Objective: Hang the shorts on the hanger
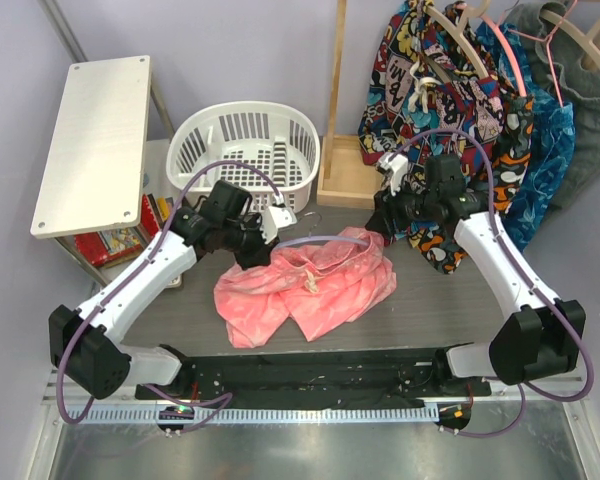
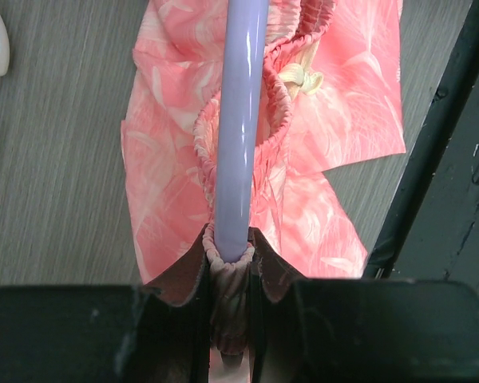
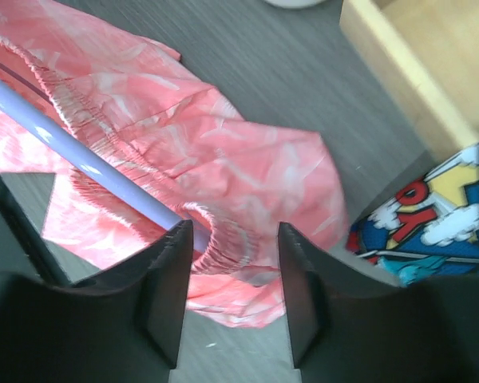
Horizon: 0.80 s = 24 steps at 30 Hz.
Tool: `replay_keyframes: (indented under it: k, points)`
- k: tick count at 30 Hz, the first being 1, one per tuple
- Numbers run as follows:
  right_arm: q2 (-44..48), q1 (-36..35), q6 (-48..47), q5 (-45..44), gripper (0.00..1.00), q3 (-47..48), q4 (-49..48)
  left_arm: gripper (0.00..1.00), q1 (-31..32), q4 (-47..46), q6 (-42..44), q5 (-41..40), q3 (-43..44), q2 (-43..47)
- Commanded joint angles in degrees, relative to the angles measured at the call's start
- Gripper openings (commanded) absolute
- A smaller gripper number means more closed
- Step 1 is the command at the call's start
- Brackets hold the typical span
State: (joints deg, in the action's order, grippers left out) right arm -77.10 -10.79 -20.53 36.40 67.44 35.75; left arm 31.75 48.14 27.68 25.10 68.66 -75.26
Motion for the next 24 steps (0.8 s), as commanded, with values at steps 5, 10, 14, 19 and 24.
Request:
replay_keyframes:
  k: [5, 10, 14, 19, 24]
  points:
    - [4.94, -1.43, -12.59, 9.47, 0.67, 2.09, 0.64, 0.0, -0.54, -5.6, -3.69, 5.74, 1.56, 0.65]
    - [5.47, -8.79, -15.15, 10.45, 0.69, 0.33, -3.55, 0.0, -0.55, -6.48, -3.95, 7.94, 1.82, 0.38]
    - [4.16, -13.81, -14.8, 9.04, 0.68, -1.09, -9.11, 0.0, -0.46, -5.87, -2.29, 8.82, 1.3, 0.82]
    - [-0.33, -17.69, -16.46, 9.21, 0.62, 2.51, -7.89, 0.0, -0.46, -5.6, -1.93, 9.44, 0.95, 1.52]
    - [-2.26, -19.62, -18.4, 9.48, 0.34, 3.75, -4.29, 0.0, -0.46, -6.39, -2.36, 9.17, 0.07, 2.31]
